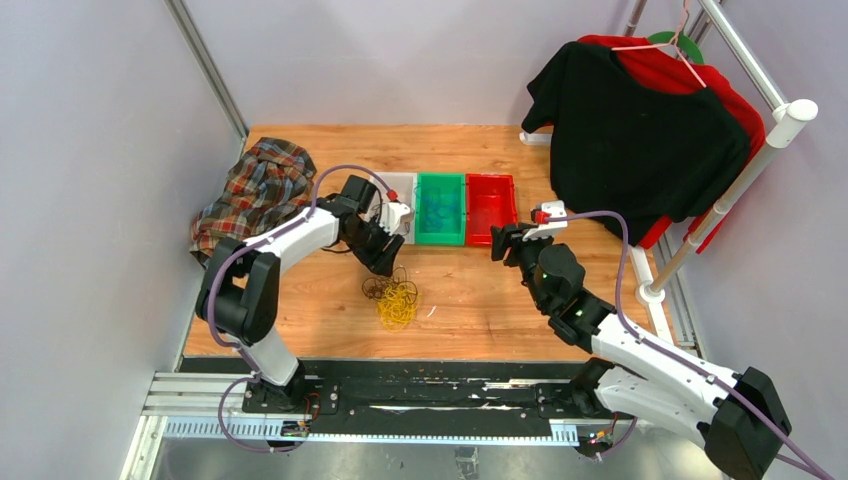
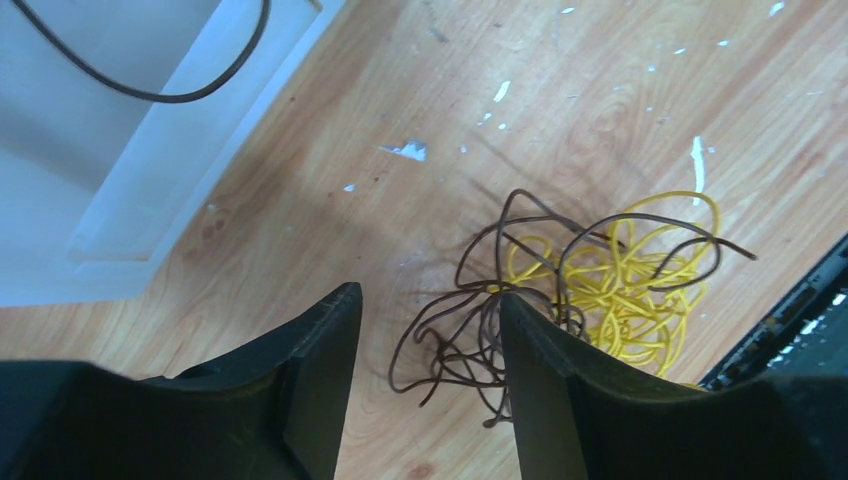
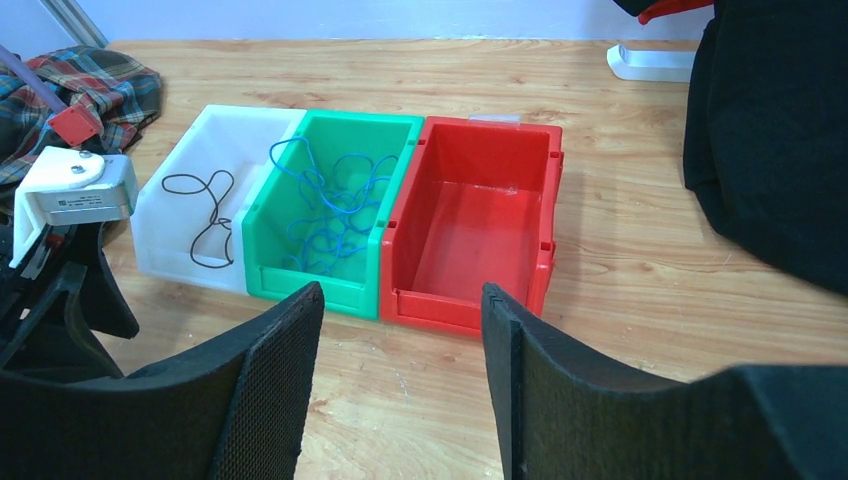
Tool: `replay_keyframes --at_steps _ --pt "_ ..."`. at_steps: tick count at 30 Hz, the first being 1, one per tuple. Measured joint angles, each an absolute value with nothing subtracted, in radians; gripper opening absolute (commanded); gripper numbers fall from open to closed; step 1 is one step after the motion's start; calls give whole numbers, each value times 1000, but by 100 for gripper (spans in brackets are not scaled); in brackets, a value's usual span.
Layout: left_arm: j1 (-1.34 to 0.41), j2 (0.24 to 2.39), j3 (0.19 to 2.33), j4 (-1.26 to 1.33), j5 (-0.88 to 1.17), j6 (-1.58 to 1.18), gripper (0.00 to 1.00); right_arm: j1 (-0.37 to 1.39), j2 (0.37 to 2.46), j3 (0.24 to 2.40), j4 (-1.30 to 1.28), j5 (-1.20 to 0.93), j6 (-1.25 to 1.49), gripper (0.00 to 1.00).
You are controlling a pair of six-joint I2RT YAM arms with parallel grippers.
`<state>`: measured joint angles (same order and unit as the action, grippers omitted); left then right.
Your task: Untangle the cables
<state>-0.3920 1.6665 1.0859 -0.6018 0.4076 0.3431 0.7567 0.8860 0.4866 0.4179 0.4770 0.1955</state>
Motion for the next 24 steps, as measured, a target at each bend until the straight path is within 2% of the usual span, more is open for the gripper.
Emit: replay_keyframes --at_steps 2,8,11,15,19,24 --pt "-392 1663 1086 -607 432 344 60 757 886 487 418 474 196 59" --pt "-392 1587 1069 -634 488 364 44 757 879 487 417 471 196 56" --pt "-392 1568 1066 -634 489 368 42 757 879 487 416 471 197 55" --pt "-392 1570 1048 -629 480 370 45 757 867 487 411 471 200 55" --pt "-392 1570 1031 -629 471 384 57 757 857 487 411 471 200 55" --pt "-392 1575 1021 -624 461 412 61 757 858 487 411 471 201 55"
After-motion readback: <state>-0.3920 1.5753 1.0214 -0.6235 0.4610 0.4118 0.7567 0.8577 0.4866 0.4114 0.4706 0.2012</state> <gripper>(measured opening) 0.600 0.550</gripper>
